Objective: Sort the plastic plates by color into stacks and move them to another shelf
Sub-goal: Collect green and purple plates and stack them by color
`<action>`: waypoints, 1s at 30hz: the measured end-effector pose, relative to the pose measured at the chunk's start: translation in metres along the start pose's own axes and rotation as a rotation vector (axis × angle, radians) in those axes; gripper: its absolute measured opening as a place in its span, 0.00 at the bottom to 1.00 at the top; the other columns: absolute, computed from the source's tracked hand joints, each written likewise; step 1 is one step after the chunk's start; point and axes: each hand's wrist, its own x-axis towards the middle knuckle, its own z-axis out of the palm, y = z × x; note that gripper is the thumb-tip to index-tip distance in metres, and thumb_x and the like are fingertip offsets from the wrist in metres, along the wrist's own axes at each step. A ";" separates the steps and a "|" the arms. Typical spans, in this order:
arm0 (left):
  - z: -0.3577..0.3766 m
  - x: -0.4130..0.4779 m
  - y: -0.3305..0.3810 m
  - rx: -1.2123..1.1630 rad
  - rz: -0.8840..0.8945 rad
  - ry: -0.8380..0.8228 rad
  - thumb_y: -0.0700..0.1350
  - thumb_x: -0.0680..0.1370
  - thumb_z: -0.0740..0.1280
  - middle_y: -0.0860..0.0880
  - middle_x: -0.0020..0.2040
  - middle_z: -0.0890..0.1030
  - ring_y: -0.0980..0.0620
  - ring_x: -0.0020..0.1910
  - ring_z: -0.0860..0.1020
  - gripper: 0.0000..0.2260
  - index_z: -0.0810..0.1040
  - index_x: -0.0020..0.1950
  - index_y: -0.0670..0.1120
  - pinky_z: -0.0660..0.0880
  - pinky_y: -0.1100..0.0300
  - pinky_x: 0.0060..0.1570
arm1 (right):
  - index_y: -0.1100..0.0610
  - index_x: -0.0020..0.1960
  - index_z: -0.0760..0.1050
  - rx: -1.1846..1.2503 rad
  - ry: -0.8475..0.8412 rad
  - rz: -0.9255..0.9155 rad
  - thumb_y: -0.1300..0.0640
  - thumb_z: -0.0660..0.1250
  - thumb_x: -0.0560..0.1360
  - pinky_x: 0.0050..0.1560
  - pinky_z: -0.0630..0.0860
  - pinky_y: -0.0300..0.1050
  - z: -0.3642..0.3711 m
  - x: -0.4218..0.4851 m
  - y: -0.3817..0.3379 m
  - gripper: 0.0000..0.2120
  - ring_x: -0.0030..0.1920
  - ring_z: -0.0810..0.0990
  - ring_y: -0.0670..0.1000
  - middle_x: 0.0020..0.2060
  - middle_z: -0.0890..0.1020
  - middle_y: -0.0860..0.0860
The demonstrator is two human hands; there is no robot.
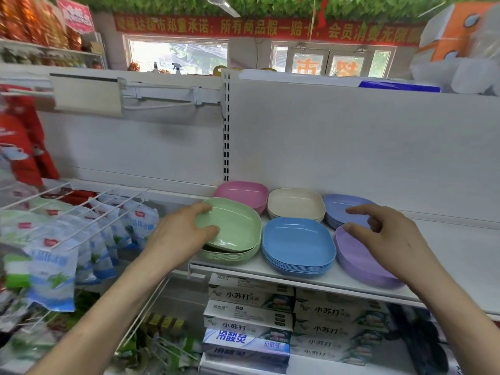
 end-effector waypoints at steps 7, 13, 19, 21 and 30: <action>-0.001 0.005 -0.001 0.222 0.027 -0.074 0.61 0.74 0.71 0.53 0.69 0.78 0.48 0.65 0.76 0.28 0.74 0.73 0.58 0.75 0.51 0.61 | 0.48 0.61 0.82 0.021 0.055 0.042 0.50 0.72 0.77 0.37 0.66 0.39 0.005 -0.006 -0.005 0.13 0.35 0.70 0.43 0.33 0.68 0.42; -0.001 0.009 -0.010 0.250 0.064 -0.112 0.66 0.73 0.71 0.54 0.69 0.78 0.48 0.66 0.74 0.30 0.74 0.73 0.59 0.74 0.50 0.58 | 0.47 0.59 0.82 0.018 0.061 0.068 0.51 0.72 0.77 0.36 0.66 0.42 0.012 -0.014 -0.012 0.11 0.34 0.72 0.47 0.31 0.71 0.45; 0.000 0.012 -0.009 0.283 0.099 -0.124 0.65 0.75 0.69 0.48 0.67 0.75 0.45 0.69 0.68 0.29 0.72 0.74 0.58 0.73 0.46 0.63 | 0.46 0.57 0.82 0.038 0.052 0.104 0.54 0.70 0.76 0.37 0.68 0.38 0.017 -0.027 -0.017 0.11 0.36 0.74 0.42 0.33 0.74 0.43; 0.000 0.012 -0.004 0.274 0.138 -0.053 0.64 0.77 0.67 0.47 0.65 0.74 0.44 0.69 0.68 0.26 0.73 0.73 0.57 0.72 0.46 0.63 | 0.46 0.58 0.82 0.042 0.049 0.114 0.54 0.70 0.76 0.37 0.67 0.36 0.016 -0.030 -0.016 0.11 0.36 0.74 0.41 0.34 0.75 0.42; 0.039 -0.012 0.076 -0.027 0.406 0.088 0.55 0.79 0.68 0.55 0.50 0.72 0.51 0.53 0.74 0.14 0.81 0.63 0.54 0.72 0.53 0.51 | 0.45 0.62 0.80 0.052 0.041 0.102 0.51 0.71 0.76 0.43 0.72 0.39 -0.024 -0.057 0.024 0.14 0.41 0.77 0.44 0.40 0.78 0.47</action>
